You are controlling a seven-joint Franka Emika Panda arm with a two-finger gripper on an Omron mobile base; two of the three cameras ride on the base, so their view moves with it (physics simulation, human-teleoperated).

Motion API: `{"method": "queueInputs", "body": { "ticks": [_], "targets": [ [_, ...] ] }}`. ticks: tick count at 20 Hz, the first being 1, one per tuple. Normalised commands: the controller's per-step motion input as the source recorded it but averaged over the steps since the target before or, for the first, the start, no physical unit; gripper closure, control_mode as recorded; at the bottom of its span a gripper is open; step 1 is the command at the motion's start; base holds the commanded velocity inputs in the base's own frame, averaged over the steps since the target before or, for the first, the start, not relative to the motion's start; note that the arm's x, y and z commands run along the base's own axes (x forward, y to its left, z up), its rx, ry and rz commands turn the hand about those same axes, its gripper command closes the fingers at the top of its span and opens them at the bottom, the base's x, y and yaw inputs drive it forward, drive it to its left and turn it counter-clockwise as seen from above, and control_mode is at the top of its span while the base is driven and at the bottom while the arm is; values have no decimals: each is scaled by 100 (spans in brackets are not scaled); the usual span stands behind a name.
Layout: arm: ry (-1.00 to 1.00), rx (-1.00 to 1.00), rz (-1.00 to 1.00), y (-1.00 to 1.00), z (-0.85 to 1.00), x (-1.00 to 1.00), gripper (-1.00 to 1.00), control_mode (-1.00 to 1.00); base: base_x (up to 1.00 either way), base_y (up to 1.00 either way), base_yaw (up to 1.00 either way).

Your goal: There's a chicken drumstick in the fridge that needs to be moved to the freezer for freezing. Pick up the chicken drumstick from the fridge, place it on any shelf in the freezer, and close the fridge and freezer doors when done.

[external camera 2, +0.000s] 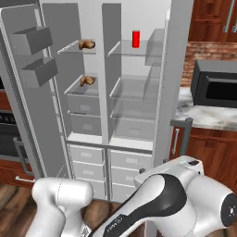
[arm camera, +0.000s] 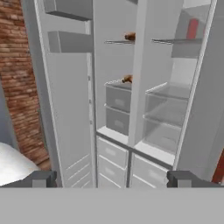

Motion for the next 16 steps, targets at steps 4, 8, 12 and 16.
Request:
{"method": "queueInputs", "body": {
  "ticks": [4, 8, 12, 16],
  "targets": [
    [-7, 5, 16, -17, -26, 58, -100, -100, 0, 0, 0],
    [-11, 9, 17, -22, -53, 78, -100, -100, 0, 0, 0],
    [-13, 20, 18, -61, -50, 53, -100, -100, 0, 0, 0],
    [-16, 25, 15, -79, -37, 43, -100, -100, 0, 0, 0]
  ]
}}
